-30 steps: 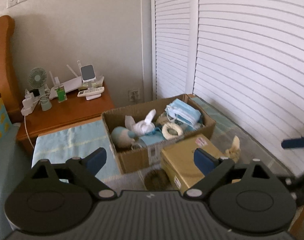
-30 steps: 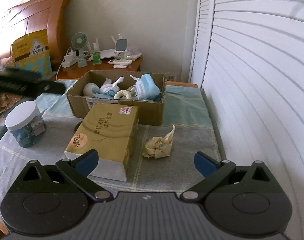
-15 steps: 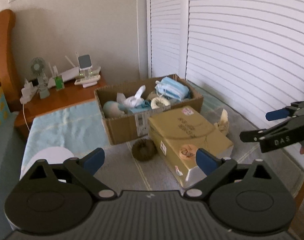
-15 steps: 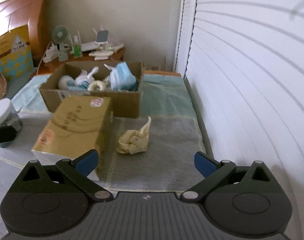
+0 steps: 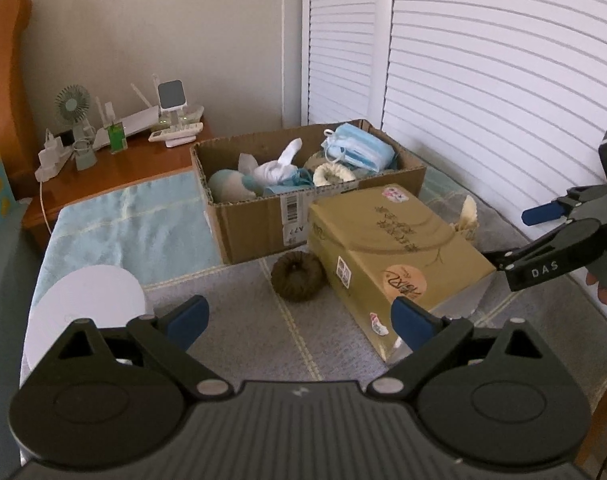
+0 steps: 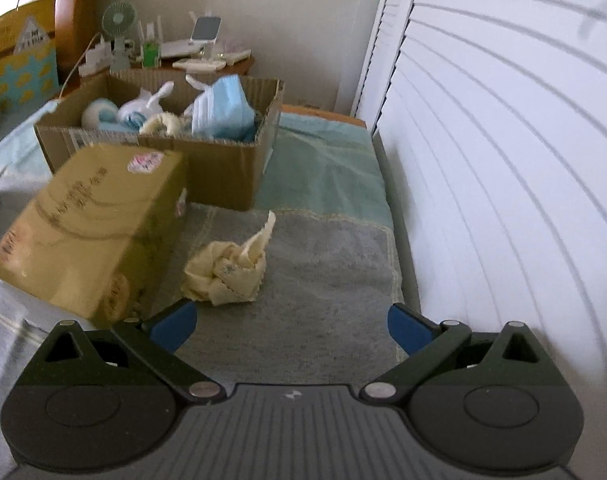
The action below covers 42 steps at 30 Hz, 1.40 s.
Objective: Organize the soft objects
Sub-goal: 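Move the right tool to the beige knotted cloth and close on it, then grasp the brown scrunchie with the left tool while the right tool lifts the beige cloth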
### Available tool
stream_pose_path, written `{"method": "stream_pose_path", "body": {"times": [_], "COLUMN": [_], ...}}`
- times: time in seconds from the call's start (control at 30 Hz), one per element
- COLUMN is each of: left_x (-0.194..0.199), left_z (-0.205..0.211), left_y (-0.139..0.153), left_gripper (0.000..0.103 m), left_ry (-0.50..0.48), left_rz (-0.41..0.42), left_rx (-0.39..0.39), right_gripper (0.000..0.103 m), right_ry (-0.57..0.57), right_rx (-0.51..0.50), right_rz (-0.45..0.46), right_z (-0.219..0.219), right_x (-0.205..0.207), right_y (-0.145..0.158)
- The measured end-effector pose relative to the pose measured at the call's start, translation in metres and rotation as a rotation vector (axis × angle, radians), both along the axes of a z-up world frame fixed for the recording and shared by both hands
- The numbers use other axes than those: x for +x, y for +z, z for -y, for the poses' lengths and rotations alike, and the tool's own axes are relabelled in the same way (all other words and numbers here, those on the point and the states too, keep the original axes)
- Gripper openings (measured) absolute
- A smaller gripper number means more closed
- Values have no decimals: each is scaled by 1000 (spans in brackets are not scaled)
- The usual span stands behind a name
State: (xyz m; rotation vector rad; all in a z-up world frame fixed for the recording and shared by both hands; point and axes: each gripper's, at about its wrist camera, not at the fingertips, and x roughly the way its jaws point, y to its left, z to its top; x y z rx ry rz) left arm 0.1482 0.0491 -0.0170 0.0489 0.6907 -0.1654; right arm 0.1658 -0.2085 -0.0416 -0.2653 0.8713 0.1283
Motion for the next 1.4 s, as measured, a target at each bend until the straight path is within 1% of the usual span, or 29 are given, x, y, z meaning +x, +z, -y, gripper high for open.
{"method": "stream_pose_path", "body": {"times": [0.13, 0.37, 0.57, 0.67, 0.73, 0.87, 0.97, 1.03, 1.1, 1.17, 1.23, 1.27, 1.33, 1.4], "left_x": [4, 7, 8, 7, 7, 6, 6, 8, 9, 10, 11, 11, 11, 12], "left_z": [2, 3, 3, 4, 3, 2, 1, 1, 0, 1, 2, 2, 2, 3], "left_y": [-1, -5, -7, -8, -8, -9, -10, -12, -13, -15, -17, -18, -19, -20], "left_gripper": [97, 97, 97, 97, 97, 97, 97, 97, 97, 97, 97, 97, 96, 96], "left_ry": [-9, -11, -16, -20, -20, -20, -20, -20, -22, -27, -32, -34, -39, -47], "left_rz": [-1, -13, -22, -21, -22, -26, -31, -37, -40, -45, -46, -46, -47, -47], "left_rx": [-8, -6, -9, -11, -15, -23, -25, -27, -29, -27, -22, -19, -13, -5], "right_gripper": [103, 103, 103, 99, 95, 77, 74, 68, 64, 62, 60, 55, 51, 42], "right_ry": [34, 32, 2, 43, 77, 115, 150, 165, 167, 161, 146, 142, 139, 140], "right_rx": [-2, -21, -52, -29, 11, 64, 82, 98, 120, 157, 167, 171, 182, 191], "right_rz": [-3, 3, 38, 49, 48, 47, 36, 21, 6, -5, -12, -17, -13, -3], "right_z": [-1, 0, 4, 3, 2, -1, -6, -7, -6, -2, 1, 2, 4, 4], "right_x": [2, 11, 6, 0, -2, -2, 0, 3, 6, 9, 10, 11, 10, 8], "right_y": [-5, -13, -9, -3, 2, 8, 8, 5, 2, 1, -1, -2, -3, -2]}}
